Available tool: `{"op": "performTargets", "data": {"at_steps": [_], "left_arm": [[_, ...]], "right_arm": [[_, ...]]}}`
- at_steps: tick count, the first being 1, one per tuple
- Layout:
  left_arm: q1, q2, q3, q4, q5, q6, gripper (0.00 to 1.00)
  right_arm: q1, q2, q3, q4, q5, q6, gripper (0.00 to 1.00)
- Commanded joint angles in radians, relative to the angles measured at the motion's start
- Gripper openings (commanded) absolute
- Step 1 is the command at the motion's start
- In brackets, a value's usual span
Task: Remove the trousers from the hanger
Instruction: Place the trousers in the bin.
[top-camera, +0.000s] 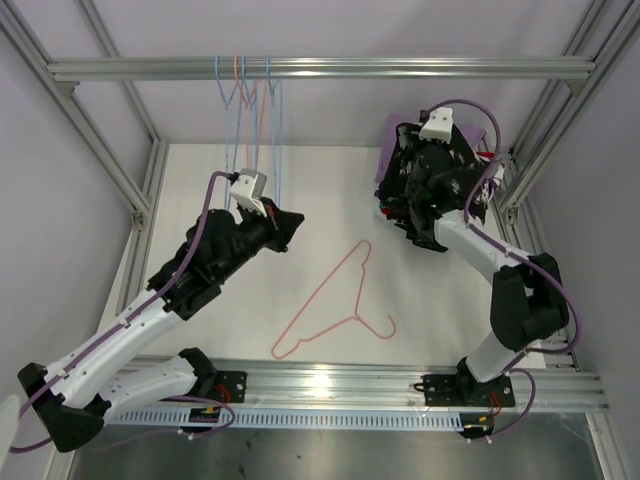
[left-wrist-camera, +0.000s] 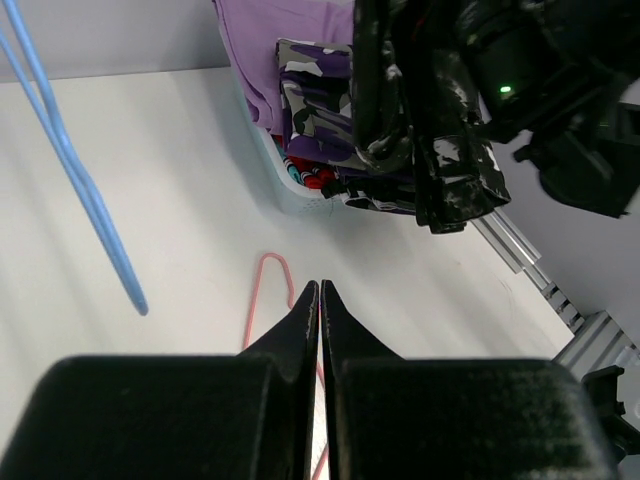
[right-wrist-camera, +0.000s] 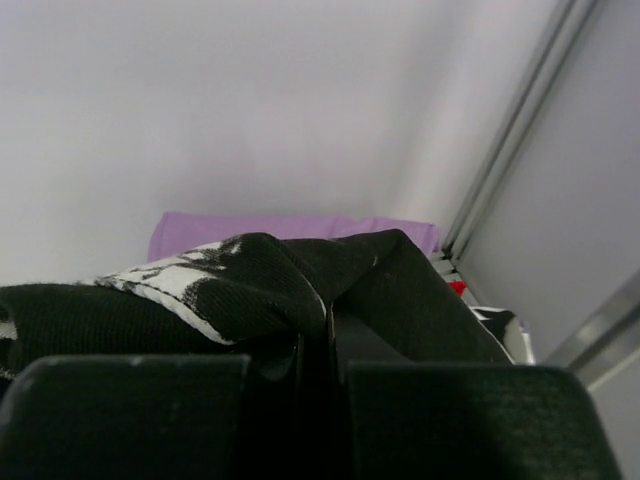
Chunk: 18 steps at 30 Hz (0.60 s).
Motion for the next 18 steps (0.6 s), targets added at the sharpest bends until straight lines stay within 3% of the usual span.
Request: {"op": "performTargets", "data": {"at_steps": [1,5,13,14,15,17,18], "left_arm": [[-0.008,-0.011,0.043,0.020,0.007,0.012,0.00],[-0.008,-0.008,0.044,0.021,0.010,0.014,0.00],[-0.007,-0.005,0.049,0.018,0.007,0.023,0.00],[-0.007,-0.005,0.051,0.018,0.008,0.024,0.00],[-0.005,-0.004,0.052,0.017,0.010,0.024,0.00],[-0.005,-0.004,0.052,0.017,0.010,0.024,0.00],[-0.005,-0.004,0.051,0.015,0.013,0.024,0.00]], "right_arm": [[-0.026,0.090,0.087,0.112,-0.037,0.020,0.00],[-0.069,0.300,0.263,0.028,-0.037,0.018,0.00],[-0.151,0.601,0.740,-0.334,-0.021,0.107,0.01],[-0.150,0.624,0.803,-0.357,-0.020,0.106,0.05],[-0.151,0.646,0.822,-0.376,-0.021,0.104,0.26],[-0.151,0.674,0.831,-0.416,-0.021,0.110,0.49],[-0.151,0.669,0.805,-0.413,-0.020,0.118,0.67]]}}
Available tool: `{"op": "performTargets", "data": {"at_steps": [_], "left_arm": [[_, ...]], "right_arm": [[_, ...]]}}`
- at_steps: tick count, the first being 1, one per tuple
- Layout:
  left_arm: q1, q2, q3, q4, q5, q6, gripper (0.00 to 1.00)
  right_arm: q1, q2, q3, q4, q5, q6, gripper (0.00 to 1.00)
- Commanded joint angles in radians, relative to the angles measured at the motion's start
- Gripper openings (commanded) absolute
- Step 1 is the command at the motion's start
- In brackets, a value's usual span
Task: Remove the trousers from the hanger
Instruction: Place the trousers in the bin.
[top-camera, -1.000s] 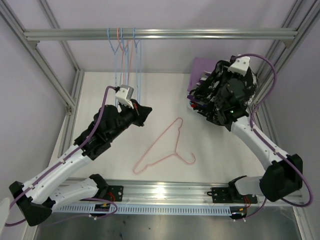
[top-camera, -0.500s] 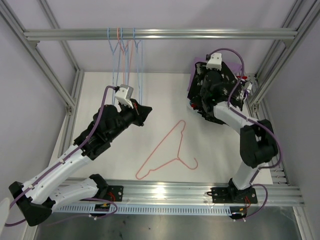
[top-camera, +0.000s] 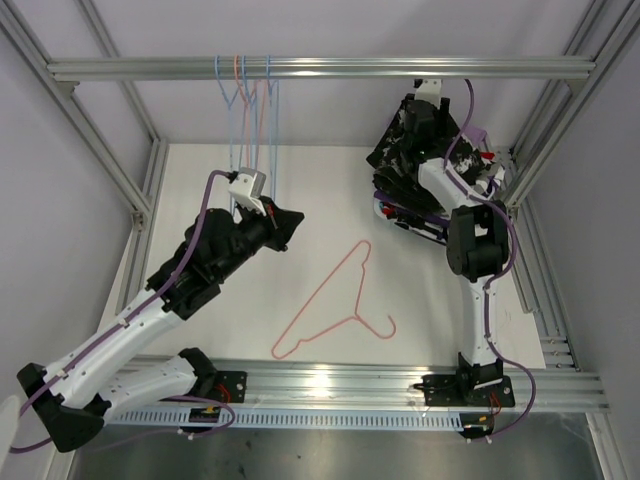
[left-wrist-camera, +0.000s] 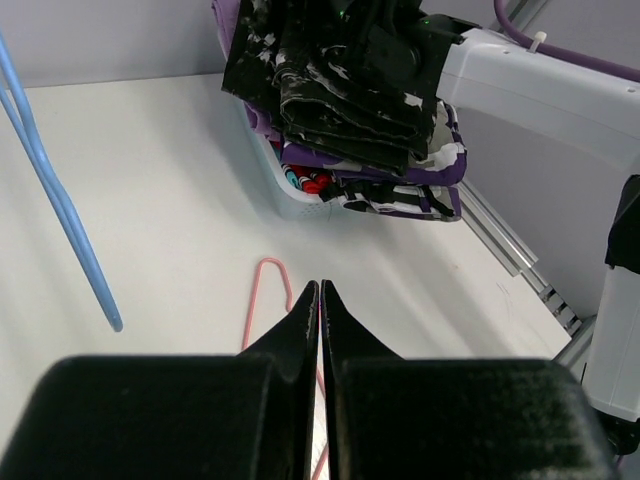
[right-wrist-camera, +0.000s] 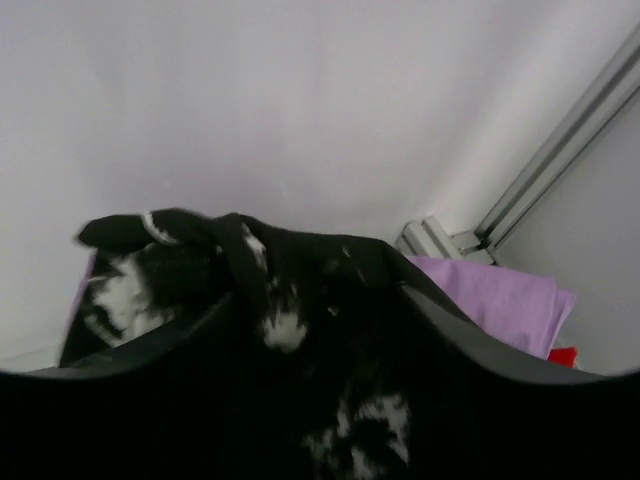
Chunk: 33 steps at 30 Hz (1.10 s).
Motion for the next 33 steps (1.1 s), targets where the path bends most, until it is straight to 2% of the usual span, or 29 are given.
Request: {"op": "performTargets", "data": {"at_steps": [1,2,3,4,5,18,23,27,33], "left_arm": [[-0.005,-0.001,0.043,0.016,0.013,0.023,0.00],[-0.005,0.000,0.043,0.017,0.013,0.023,0.00],[-0.005,0.002,0.044,0.016,0.018,0.022,0.00],[-0.005,0.004,0.044,0.016,0.021,0.022,0.00],[-0.005,0.007,0.044,0.016,0.024,0.019,0.00],[-0.005,0.007,0.046,0.014,0.038,0.020,0.00],[-0.005,0.008,0.047,0.014,0.035,0.026,0.00],[-0.005,0.010,0.046,0.016,0.036,0.028,0.00],[-0.005,0.008,0.046,0.016,0.041,0.034,0.01]], "right_arm": [[-0.013,-0.007,0.001,-0.064,0.016,0.053,0.73],[-0.013,-0.019,0.001,-0.067,0.010,0.068,0.77],[-0.022,-0.033,-0.027,-0.074,0.000,0.087,0.83],[-0.027,-0.062,-0.039,-0.094,-0.013,0.105,0.95],[-0.030,-0.080,-0.051,-0.097,-0.034,0.121,0.99],[-0.041,-0.377,-0.324,-0.065,-0.169,0.277,0.99],[-0.036,-0.424,-0.464,-0.050,-0.169,0.329,0.99],[-0.030,-0.467,-0.668,0.031,-0.146,0.360,0.99],[-0.031,-0.486,-0.789,0.047,-0.123,0.395,0.99]]}}
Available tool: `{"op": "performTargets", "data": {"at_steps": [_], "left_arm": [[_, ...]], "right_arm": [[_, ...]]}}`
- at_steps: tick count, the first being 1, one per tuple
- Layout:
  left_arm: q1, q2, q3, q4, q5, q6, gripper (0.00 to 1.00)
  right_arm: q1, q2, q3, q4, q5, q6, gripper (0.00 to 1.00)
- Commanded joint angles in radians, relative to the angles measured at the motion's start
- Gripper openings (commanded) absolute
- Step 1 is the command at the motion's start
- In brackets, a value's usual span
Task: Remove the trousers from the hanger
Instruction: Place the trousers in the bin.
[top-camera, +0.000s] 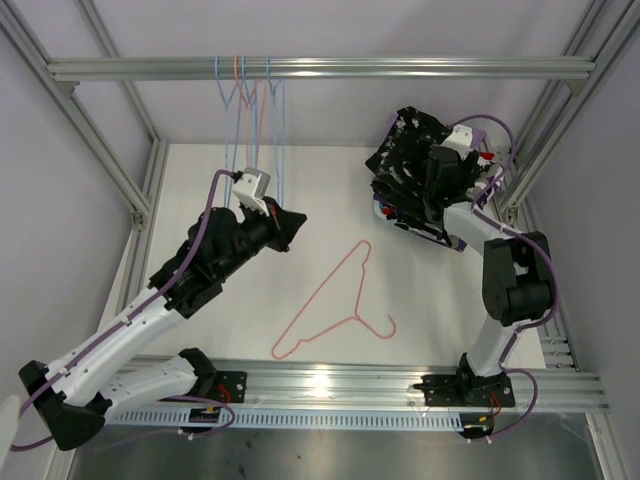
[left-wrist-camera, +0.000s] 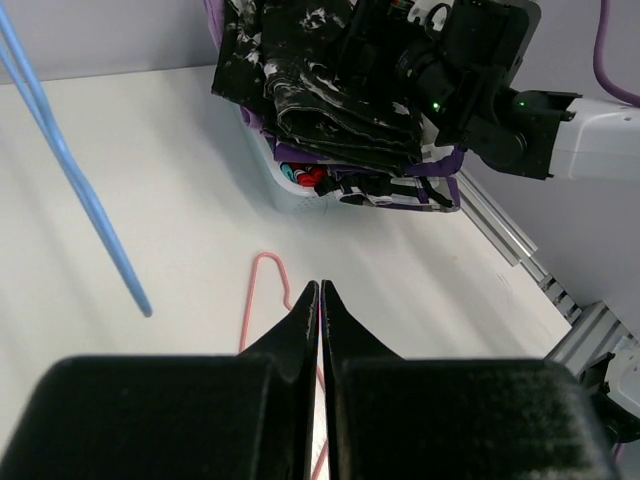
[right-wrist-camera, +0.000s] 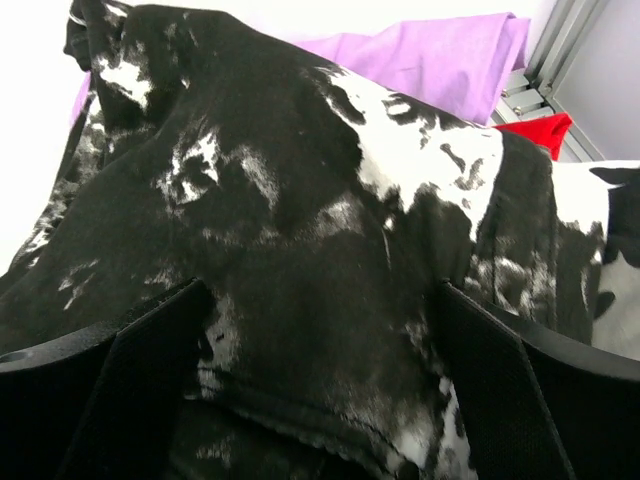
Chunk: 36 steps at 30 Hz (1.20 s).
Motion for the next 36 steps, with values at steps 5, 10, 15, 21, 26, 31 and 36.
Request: {"op": "performTargets", "data": {"at_steps": [5,10,15,21,26,31,36], "left_arm": [[-0.005,-0.004,0.054,0.012,-0.003,0.082,0.00],[-0.005,-0.012,0.102,-0.034,-0.073,0.213,0.22],[-0.004,-0.047,0.108,-0.026,-0.063,0.267,0.47],[-0.022,0.036,0.246,-0.201,0.019,0.288,0.57],[-0.071,0.108,0.315,-0.457,0.132,0.245,0.55],[-0.126,0.120,0.162,-0.515,0.107,0.270,0.56],[-0.209,0.175,0.049,-0.534,0.061,0.273,0.61]], "right_arm": [[0.007,-0.087,-0.029,-0.084,0.038,0.049,0.99],[0.054,-0.290,0.023,-0.225,0.054,0.046,0.99],[0.096,-0.491,0.026,-0.349,0.041,0.035,0.99],[0.107,-0.739,-0.014,-0.567,-0.176,0.071,0.99],[0.142,-0.886,-0.089,-0.704,-0.324,0.078,0.99],[0.167,-0.999,-0.188,-0.755,-0.431,0.123,0.99],[0.177,-1.121,-0.290,-0.770,-0.552,0.157,0.99]]}}
